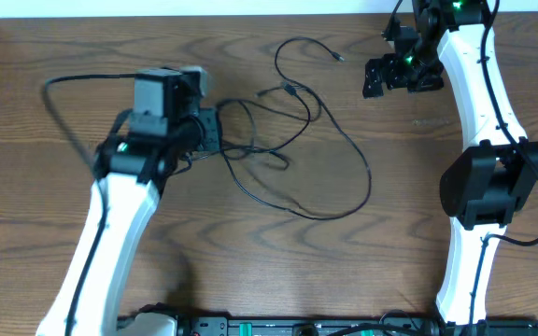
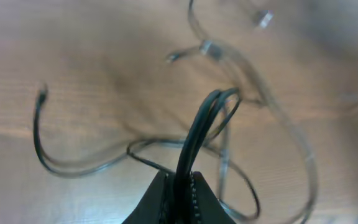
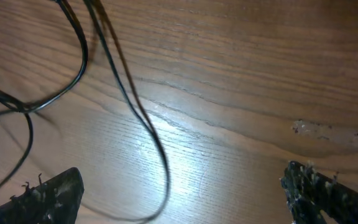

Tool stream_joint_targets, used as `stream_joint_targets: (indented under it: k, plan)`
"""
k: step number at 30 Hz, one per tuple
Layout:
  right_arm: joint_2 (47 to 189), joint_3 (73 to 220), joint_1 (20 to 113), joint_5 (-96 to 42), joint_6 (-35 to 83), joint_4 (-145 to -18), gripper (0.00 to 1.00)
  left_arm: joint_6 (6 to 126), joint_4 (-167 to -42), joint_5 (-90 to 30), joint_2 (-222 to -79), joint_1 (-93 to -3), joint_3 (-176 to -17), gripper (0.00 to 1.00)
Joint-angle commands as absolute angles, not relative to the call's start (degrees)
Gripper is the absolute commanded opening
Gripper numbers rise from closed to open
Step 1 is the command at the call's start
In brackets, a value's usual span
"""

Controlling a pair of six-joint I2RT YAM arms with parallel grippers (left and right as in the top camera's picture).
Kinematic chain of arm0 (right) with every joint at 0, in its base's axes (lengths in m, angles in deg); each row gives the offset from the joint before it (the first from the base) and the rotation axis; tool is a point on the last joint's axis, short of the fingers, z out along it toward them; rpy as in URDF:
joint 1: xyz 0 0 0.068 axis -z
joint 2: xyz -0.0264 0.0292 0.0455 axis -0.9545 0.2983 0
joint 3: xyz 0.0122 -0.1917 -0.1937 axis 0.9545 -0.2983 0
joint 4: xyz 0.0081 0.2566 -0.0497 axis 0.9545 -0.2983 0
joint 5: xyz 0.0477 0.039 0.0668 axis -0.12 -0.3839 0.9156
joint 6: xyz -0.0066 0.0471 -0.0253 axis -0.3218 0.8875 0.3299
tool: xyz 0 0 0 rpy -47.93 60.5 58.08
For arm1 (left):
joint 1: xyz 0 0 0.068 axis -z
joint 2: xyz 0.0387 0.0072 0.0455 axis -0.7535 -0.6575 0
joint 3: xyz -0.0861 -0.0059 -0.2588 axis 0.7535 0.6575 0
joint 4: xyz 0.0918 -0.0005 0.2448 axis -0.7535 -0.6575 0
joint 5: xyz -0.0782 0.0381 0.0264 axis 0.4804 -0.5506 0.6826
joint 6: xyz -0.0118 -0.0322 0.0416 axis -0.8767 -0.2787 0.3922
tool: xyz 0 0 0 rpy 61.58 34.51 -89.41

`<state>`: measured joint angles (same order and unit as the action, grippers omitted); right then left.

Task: Untangle cables

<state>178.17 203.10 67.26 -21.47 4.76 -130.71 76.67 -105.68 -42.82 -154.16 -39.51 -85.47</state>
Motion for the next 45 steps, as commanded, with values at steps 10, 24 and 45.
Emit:
stream_joint_targets:
  k: [10,24,45]
  plan:
    - [177.5,202.9,66.1,-21.2,5.4,-130.7,0.99,74.2,-101.2,-42.6,-145.5,-39.6,-87.2,0.08]
    - [177.5,202.9,65.8,-21.2,5.4,-130.7,0.99,70.9,-93.0,-42.6,-144.6,-39.6,-87.2,0.08]
    - [174.3,203.3,65.4,0.5,-2.9,-129.1,0.92,61.3,-84.5,-43.8,-139.4,-39.6,-87.2,0.08]
